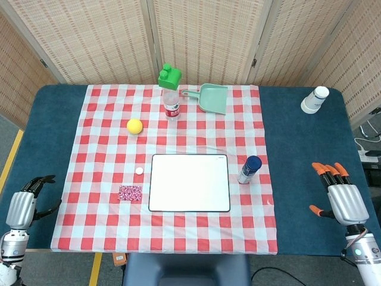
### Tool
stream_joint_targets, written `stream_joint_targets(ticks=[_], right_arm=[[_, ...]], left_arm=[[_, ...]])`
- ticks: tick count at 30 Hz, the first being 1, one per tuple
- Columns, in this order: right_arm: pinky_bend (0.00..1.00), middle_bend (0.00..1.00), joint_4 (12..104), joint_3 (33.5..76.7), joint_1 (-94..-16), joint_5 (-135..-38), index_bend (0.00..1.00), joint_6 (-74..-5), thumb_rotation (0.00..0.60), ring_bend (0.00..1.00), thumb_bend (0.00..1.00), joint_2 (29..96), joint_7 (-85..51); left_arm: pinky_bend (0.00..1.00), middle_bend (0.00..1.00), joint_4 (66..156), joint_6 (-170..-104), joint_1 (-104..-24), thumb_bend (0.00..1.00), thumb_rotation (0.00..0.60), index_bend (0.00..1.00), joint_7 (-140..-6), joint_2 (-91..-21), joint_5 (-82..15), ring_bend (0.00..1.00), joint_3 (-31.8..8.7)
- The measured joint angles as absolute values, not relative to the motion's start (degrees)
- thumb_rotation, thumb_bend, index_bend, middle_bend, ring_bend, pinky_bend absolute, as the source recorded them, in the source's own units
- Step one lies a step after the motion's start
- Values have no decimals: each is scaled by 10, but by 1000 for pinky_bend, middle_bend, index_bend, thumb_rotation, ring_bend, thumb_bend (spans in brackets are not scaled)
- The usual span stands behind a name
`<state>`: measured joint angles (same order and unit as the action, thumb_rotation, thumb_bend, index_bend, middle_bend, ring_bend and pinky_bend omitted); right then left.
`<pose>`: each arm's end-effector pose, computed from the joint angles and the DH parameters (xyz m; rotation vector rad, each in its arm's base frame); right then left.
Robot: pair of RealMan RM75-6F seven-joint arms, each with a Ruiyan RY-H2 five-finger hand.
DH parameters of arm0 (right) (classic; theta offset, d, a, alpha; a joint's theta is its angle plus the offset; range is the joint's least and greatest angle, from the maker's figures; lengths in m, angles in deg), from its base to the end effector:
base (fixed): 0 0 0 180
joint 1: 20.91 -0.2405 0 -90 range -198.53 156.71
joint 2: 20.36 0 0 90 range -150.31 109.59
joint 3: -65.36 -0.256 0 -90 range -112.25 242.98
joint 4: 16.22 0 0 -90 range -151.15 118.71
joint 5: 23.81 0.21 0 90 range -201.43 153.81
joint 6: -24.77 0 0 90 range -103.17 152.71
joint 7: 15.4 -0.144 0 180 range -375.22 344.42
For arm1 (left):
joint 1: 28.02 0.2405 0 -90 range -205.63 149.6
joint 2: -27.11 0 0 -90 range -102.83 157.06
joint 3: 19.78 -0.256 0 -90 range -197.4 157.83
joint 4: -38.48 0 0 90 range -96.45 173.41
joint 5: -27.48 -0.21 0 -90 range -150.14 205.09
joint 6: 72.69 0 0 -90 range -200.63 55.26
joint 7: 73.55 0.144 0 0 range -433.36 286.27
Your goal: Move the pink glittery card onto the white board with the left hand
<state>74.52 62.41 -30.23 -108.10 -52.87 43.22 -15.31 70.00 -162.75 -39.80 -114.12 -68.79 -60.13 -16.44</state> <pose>-0.3137 -0.2057 0.1502 1.4806 -0.9310 0.8414 -0.3863 0.2335 0.1000 -1.3327 -0.9003 -1.2261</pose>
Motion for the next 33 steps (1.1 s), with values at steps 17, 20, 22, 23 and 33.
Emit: stream_joint_targets(ticks=[17,20,22,23,33], right_arm=[[1,110,748,627,-302,-1095,0,-533,600,0,0,426,-164],[1,110,748,630,-303,-1101,0,-532,600,0,0,427,-163],[1,110,749,630,-303,-1102,0,-533,600,0,0,426,-164],[1,110,749,630,-303,-1102,0,-533,600,0,0,426,-165],[1,110,749,631,-304,-1107,0,-533,600,0,0,422,-173]], left_arm=[[550,353,967,-1544,-454,254,600,180,-847,-587,-635,456,-193],[641,412,1073,-1503,-468,254,600,179,-722,-553,-626,537,-194],[703,468,1144,-1475,-478,253,600,178,-634,-531,-614,602,-192],[731,503,1173,-1465,-482,253,600,178,-598,-522,-607,635,-191],[1000,1000,1375,-1395,-518,252,600,282,-388,-477,-417,1000,-143]])
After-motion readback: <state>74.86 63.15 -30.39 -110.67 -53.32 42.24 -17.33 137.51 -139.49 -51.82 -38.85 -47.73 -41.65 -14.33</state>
